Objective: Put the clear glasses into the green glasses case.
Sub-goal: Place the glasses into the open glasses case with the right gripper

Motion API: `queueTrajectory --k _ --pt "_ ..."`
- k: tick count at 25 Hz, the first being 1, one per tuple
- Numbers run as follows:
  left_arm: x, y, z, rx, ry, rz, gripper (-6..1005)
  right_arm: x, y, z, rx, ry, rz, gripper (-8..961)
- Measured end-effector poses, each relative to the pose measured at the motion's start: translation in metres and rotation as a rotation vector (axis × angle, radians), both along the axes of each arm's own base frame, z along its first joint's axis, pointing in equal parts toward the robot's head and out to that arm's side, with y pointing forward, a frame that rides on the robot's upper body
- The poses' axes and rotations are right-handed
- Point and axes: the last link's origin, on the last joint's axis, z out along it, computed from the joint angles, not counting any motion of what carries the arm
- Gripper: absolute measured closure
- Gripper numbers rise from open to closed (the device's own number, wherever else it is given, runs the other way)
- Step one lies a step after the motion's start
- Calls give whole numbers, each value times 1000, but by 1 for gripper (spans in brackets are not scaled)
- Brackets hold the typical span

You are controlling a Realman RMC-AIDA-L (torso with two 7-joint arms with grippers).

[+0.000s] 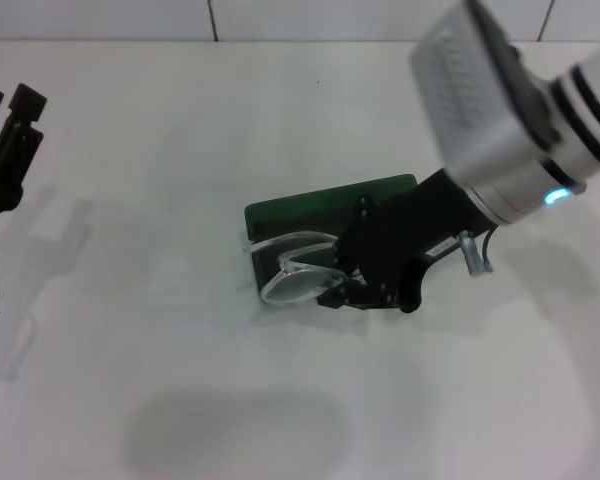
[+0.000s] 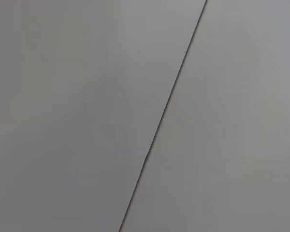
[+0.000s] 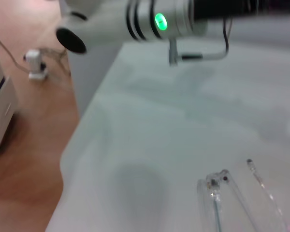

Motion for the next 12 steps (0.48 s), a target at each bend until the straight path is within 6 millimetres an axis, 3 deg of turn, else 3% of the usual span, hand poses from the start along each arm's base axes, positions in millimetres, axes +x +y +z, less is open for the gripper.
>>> queueTrajectory --k 4,12 --pt "0 -1 0 -13 -15 -3 331 -6 15 -14 22 -173 -68 832" --pt "-1 -1 -1 -28 -20 2 331 -2 27 -29 140 -319 -35 832"
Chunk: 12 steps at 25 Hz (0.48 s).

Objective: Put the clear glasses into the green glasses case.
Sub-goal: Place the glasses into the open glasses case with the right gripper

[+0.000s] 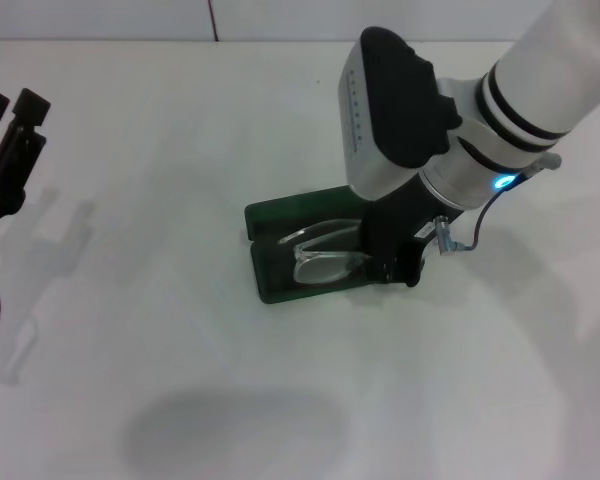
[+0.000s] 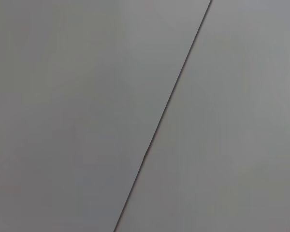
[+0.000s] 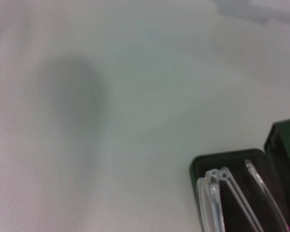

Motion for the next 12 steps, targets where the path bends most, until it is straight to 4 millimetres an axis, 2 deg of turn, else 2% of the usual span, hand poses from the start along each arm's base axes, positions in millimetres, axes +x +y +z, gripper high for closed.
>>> queueTrajectory --k 12 --pt "2 2 -3 -14 -12 -4 331 -4 5 -5 51 -104 48 832"
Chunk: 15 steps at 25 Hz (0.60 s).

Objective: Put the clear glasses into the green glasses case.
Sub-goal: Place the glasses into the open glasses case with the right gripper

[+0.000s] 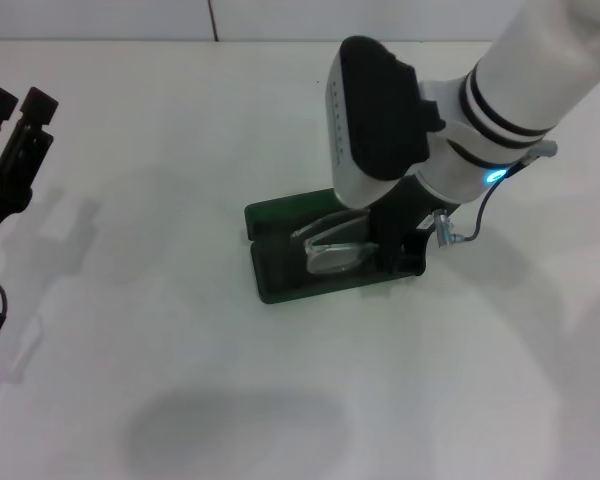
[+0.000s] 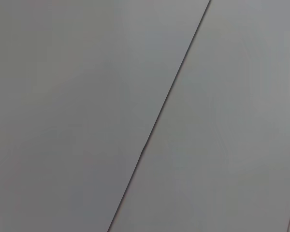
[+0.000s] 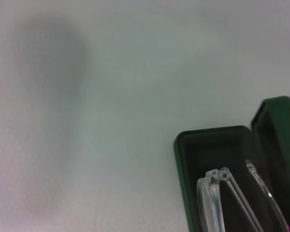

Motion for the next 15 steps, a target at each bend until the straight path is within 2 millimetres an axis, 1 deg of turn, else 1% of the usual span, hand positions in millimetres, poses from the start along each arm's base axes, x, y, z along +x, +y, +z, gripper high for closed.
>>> queueTrajectory --k 5,15 --pt "1 1 -1 0 -3 -3 331 -1 -3 -6 -4 -18 35 831" --pt "3 5 -4 -12 -1 4 331 -10 3 -9 29 -16 62 831"
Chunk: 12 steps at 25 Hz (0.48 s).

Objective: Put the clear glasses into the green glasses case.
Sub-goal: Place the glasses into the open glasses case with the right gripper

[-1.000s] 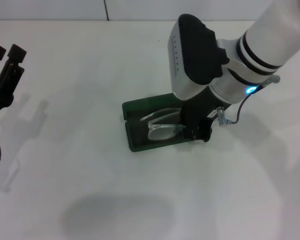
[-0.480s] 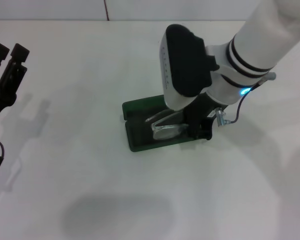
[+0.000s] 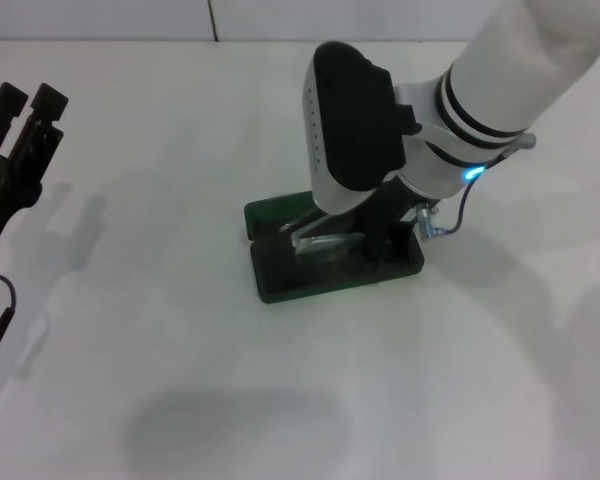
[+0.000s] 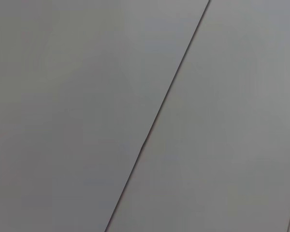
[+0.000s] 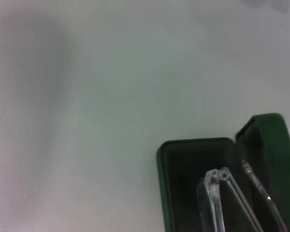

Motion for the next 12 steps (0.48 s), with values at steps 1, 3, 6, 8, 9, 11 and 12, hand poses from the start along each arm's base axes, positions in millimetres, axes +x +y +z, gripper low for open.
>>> queueTrajectory --k 1,3,6,8,9,11,12 --pt "0 1 0 -1 1 1 331 -1 1 0 3 1 -2 831" --pt "0 2 -1 -6 4 6 331 -3 1 -1 4 3 -7 831" --pt "-1 4 -3 -15 9 20 331 -5 1 -1 5 7 -19 831" --pt "-2 7 -5 -22 13 31 331 -5 2 -2 9 5 -26 831" --pt "-2 8 -5 -25 14 33 331 -6 2 -3 10 3 -28 831" --pt "-1 10 -6 -29 17 37 331 -7 2 -5 9 -1 -29 831" --pt "-1 11 -6 -31 17 37 331 -8 1 -6 9 -4 -31 831"
